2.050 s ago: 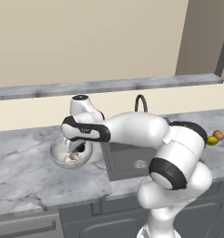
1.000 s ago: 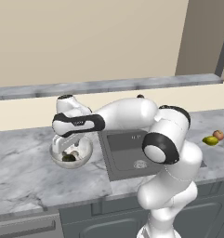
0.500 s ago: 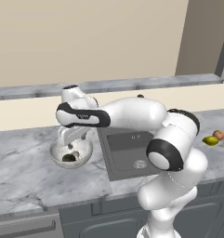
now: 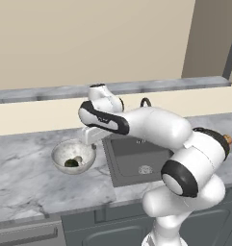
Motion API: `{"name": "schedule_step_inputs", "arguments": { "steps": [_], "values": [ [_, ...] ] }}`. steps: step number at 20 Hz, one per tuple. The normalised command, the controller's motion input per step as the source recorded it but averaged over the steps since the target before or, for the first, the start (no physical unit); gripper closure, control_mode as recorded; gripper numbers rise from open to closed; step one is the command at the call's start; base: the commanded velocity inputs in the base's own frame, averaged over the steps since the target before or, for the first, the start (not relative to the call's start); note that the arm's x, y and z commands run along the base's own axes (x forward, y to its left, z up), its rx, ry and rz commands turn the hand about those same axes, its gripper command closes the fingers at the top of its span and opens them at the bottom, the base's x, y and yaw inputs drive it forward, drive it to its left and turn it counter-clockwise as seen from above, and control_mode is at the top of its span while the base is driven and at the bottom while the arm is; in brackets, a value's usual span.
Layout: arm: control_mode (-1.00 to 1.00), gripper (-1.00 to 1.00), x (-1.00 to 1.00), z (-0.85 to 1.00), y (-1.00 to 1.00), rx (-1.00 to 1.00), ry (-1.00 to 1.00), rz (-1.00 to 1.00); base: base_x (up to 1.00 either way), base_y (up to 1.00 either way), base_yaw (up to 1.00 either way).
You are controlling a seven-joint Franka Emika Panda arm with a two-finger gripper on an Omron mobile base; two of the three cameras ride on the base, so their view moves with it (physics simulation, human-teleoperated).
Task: There is a mixed pile of frozen fruits and vegetables on the counter. Locate all the frozen vegetables and place the items in a bowl on the counter. Take all the frozen fruits and defrost them in a running sink.
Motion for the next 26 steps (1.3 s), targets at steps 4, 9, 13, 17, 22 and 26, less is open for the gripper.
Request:
{"name": "schedule_step_inputs", "arguments": {
  "steps": [4,9,13,17,22,26],
  "values": [
    [-1.00,-1.00,0.00,0.00,-0.79,0.00,-0.04,-0.06,0.00,0.00,0.00],
    [-1.00,-1.00,0.00,0.00,-0.76,0.00,-0.03,-0.03,0.00,0.00,0.00],
    [-1.00,-1.00,0.00,-0.02,-0.66,-0.01,0.00,-0.01,0.00,0.00,0.00],
    [-1.00,-1.00,0.00,-0.26,-0.51,-0.09,0.01,-0.24,0.00,0.00,0.00],
    [-1.00,-1.00,-0.03,-0.21,-0.50,-0.07,0.05,-0.27,0.00,0.00,0.00],
    [-1.00,-1.00,0.00,-0.09,-0.56,-0.04,0.09,-0.28,0.00,0.00,0.00]
  ]
}}
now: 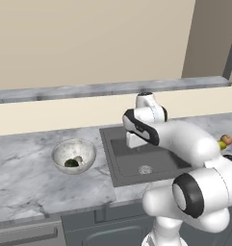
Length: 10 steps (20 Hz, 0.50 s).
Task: There is a mixed pile of frozen fruits and vegetables on the counter. Locate all the frozen vegetables and place the items in a bowl on the counter. Take all the frozen fruits and defrost them in a running sink.
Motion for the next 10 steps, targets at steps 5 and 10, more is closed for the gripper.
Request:
{"name": "schedule_step_inputs", "arguments": {
  "steps": [5,10],
  "values": [
    [-1.00,-1.00,0.00,-0.10,-0.64,-0.02,0.04,-0.28,0.00,0.00,0.00],
    [-1.00,-1.00,0.00,-0.07,-0.93,0.00,0.03,-0.18,0.00,0.00,0.00]
  ]
}}
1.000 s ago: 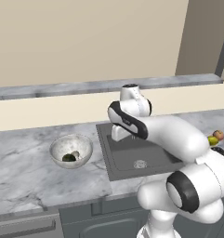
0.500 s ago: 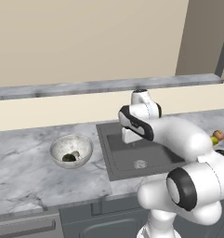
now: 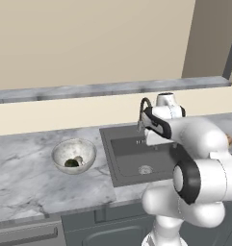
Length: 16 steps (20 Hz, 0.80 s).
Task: There is a mixed pile of frozen fruits and vegetables on the counter. Locate all the frozen vegetables and place the items in a bowl on the counter. Take all the frozen fruits and defrost them in a running sink.
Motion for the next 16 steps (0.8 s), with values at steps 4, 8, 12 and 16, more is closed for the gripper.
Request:
{"name": "schedule_step_inputs", "arguments": {
  "steps": [4,8,12,16],
  "values": [
    [-1.00,-1.00,0.00,-0.06,-0.91,0.00,-0.01,-0.05,0.00,0.00,0.00],
    [-1.00,-1.00,0.00,-0.06,-0.88,0.00,-0.05,0.00,0.00,0.00,0.00],
    [-1.00,-1.00,0.00,-0.03,-0.85,0.00,-0.04,0.00,0.00,0.00,0.00],
    [-1.00,-1.00,0.24,0.00,-0.91,0.03,0.01,-0.07,0.00,0.00,0.00]
  ]
}}
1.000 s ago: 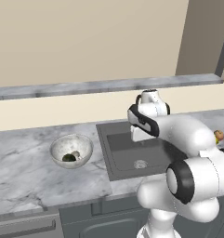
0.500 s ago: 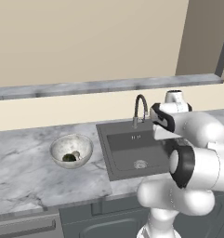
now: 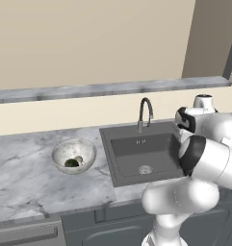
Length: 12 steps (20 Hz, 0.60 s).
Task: There is a mixed pile of frozen fruits and vegetables on the counter. Locate all the frozen vegetables and place the items in a bowl on the counter. Take all the frozen fruits and defrost them in a running sink.
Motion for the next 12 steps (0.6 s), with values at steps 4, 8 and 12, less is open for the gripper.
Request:
{"name": "schedule_step_inputs", "arguments": {
  "steps": [4,8,12],
  "values": [
    [-1.00,-1.00,0.09,0.00,-0.92,0.07,0.00,-0.01,0.00,0.00,0.00],
    [-1.00,-1.00,0.11,-0.05,-0.88,0.05,0.00,0.00,0.00,0.00,0.00],
    [-1.00,-1.00,0.09,-0.21,-0.76,0.00,-0.02,0.00,0.00,0.00,0.00]
  ]
}}
